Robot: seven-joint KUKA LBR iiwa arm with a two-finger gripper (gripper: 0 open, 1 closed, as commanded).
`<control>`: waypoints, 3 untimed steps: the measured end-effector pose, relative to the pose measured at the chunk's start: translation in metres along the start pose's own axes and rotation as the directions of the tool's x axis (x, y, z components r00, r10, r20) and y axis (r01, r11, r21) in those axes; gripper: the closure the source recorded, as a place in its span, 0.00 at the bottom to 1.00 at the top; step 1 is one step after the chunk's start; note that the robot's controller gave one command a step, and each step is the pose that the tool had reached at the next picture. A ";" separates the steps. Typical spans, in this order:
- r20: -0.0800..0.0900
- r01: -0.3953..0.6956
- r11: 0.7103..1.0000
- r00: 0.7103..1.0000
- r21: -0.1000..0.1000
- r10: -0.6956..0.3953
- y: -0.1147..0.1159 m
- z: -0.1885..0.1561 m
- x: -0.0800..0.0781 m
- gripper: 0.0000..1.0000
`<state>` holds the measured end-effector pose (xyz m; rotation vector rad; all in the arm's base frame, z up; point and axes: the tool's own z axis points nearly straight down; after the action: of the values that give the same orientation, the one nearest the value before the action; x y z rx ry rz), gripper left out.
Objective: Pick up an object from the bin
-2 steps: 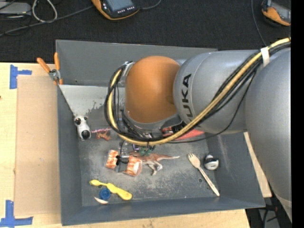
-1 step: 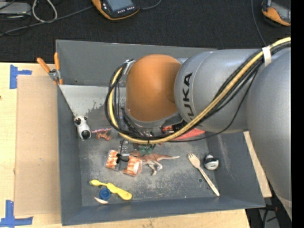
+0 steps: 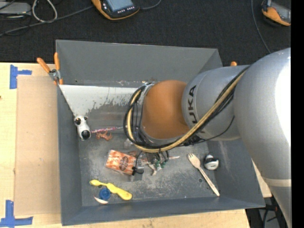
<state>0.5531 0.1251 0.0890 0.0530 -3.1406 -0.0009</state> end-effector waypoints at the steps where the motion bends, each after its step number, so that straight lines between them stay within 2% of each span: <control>1: 0.001 -0.067 0.998 0.998 -0.003 0.067 -0.010 -0.018 0.011 0.00; 2: -0.003 -0.037 0.999 0.999 0.001 0.037 -0.010 0.003 0.007 0.00; 3: 0.001 -0.231 0.973 0.973 -0.004 0.231 -0.005 0.019 0.003 0.00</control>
Offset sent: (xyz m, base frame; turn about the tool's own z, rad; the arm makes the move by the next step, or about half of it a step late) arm -0.0049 -0.0115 -0.0181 0.0201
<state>0.5502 0.1204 0.0702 -0.3126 -3.1270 -0.0070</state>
